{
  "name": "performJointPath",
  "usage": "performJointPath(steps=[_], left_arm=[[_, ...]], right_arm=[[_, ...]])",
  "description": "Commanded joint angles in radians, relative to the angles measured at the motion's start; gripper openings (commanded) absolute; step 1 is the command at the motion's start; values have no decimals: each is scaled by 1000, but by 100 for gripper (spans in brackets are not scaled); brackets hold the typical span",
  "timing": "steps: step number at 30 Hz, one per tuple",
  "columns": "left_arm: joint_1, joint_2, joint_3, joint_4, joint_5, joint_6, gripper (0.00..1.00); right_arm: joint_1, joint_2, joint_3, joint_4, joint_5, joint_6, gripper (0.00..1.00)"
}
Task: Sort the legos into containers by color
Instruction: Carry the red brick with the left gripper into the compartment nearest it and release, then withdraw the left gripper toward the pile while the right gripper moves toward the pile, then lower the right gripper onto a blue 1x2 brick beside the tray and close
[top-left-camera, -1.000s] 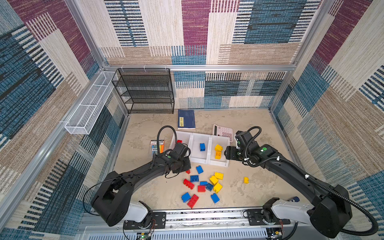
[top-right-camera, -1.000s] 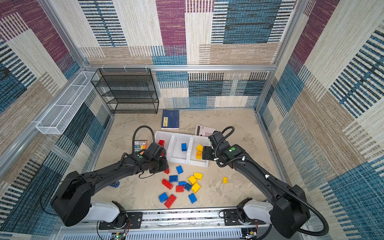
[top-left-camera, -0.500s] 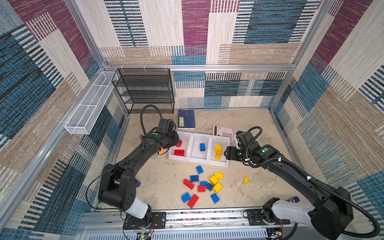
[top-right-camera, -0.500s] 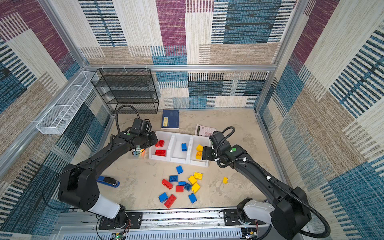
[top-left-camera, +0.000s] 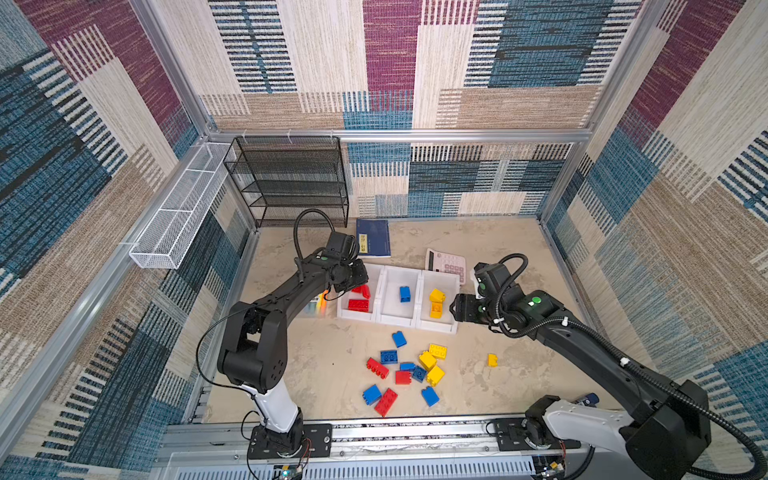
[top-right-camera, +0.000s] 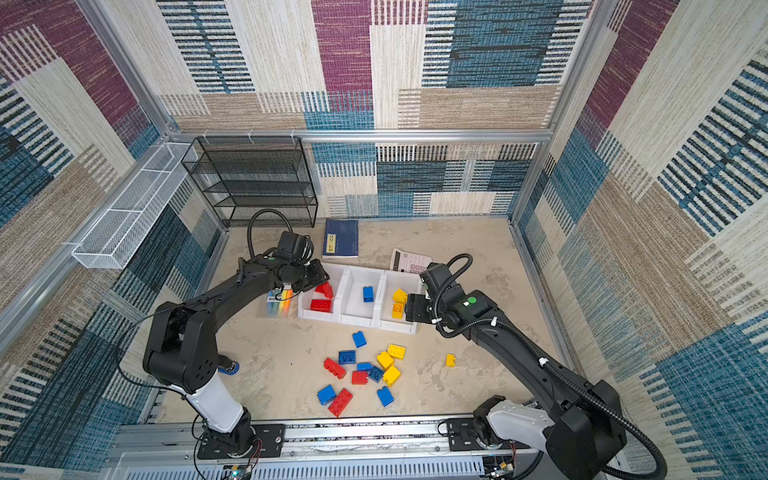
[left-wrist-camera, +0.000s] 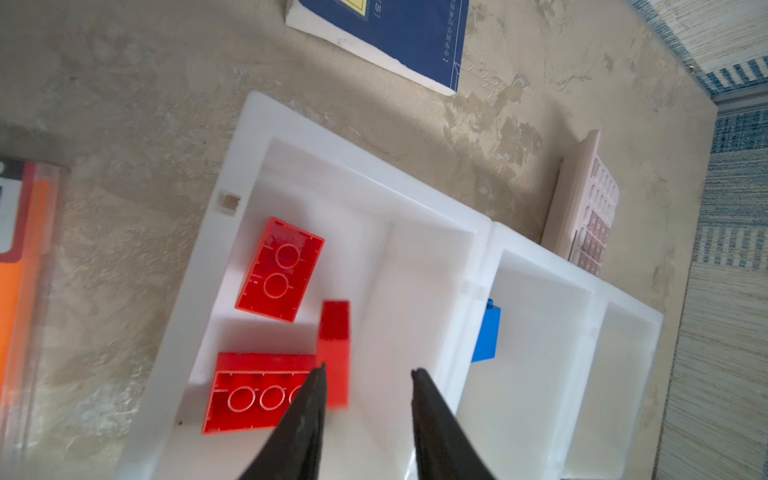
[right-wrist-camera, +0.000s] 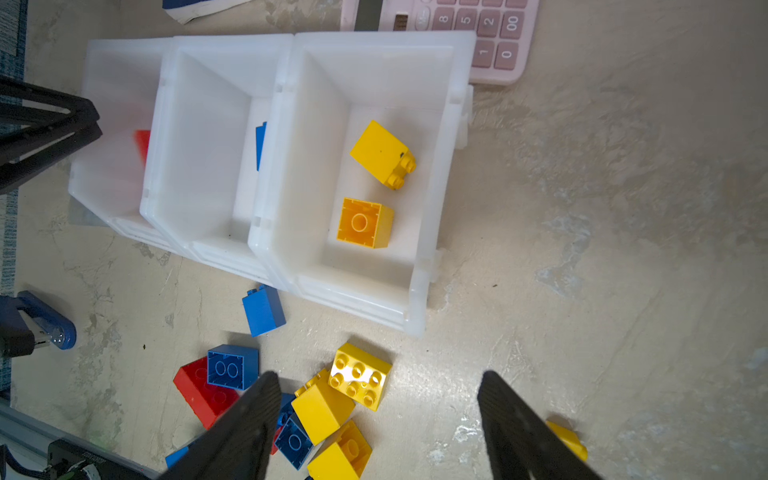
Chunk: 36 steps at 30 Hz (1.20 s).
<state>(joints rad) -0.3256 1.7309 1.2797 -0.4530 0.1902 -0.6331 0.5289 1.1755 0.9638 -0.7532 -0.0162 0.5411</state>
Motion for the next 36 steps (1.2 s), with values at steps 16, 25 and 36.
performJointPath(steps=[16, 25, 36], left_arm=[[-1, -405, -381, 85, -27, -103, 47], [-3, -655, -617, 92, -42, -210, 47], [-2, -863, -747, -17, -74, -235, 48]], right_arm=[[32, 4, -42, 57, -25, 30, 75], [215, 93, -56, 104, 4, 104, 73], [342, 363, 90, 169, 11, 71, 67]])
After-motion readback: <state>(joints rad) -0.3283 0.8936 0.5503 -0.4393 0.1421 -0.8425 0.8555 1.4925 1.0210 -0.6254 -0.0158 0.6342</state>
